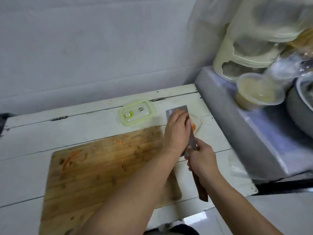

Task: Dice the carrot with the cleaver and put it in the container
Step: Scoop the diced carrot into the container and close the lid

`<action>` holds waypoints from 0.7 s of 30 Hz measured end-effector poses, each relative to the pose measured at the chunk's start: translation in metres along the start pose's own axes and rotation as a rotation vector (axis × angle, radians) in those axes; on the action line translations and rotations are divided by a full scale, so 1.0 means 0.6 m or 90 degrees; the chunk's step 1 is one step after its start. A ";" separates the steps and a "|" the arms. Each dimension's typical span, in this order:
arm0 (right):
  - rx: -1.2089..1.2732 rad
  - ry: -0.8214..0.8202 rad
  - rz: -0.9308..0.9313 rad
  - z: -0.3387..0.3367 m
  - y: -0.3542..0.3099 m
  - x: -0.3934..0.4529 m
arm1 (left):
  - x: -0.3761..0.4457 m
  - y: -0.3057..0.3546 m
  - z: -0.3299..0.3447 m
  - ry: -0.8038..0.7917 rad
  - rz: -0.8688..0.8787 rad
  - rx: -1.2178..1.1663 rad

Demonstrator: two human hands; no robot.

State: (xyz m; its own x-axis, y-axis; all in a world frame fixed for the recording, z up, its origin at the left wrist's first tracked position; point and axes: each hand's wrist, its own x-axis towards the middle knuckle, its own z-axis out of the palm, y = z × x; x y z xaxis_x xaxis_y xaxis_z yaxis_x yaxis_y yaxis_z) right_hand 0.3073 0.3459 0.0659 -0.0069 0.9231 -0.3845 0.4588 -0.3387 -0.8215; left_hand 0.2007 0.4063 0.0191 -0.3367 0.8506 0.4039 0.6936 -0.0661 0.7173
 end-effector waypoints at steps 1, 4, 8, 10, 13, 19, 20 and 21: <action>-0.003 0.015 0.007 -0.018 -0.008 0.018 | 0.019 0.012 0.023 -0.009 0.012 -0.003; -0.013 0.056 0.029 -0.048 -0.012 0.075 | 0.058 0.029 0.078 -0.035 0.034 -0.011; -0.017 0.080 0.063 -0.055 0.012 0.128 | 0.060 0.008 0.124 -0.070 0.018 0.003; -0.014 0.074 0.066 -0.051 0.027 0.140 | 0.049 -0.006 0.134 -0.072 0.008 0.016; -0.009 0.064 0.069 -0.043 0.043 0.149 | 0.047 -0.018 0.131 -0.098 0.010 0.051; 0.010 0.081 0.068 -0.046 0.039 0.152 | 0.035 -0.040 0.111 -0.152 0.011 0.166; 0.007 0.085 0.066 -0.048 0.037 0.153 | 0.034 -0.044 0.111 -0.164 0.019 0.206; 0.000 0.090 0.063 -0.051 0.038 0.155 | 0.034 -0.048 0.111 -0.192 0.030 0.238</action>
State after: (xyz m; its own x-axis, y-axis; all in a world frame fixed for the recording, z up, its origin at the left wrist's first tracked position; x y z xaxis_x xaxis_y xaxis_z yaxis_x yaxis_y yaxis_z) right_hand 0.3439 0.4296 0.0244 0.1632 0.9016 -0.4005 0.4514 -0.4292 -0.7823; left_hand 0.2167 0.4602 -0.0311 -0.1375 0.9682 0.2089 0.9037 0.0362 0.4266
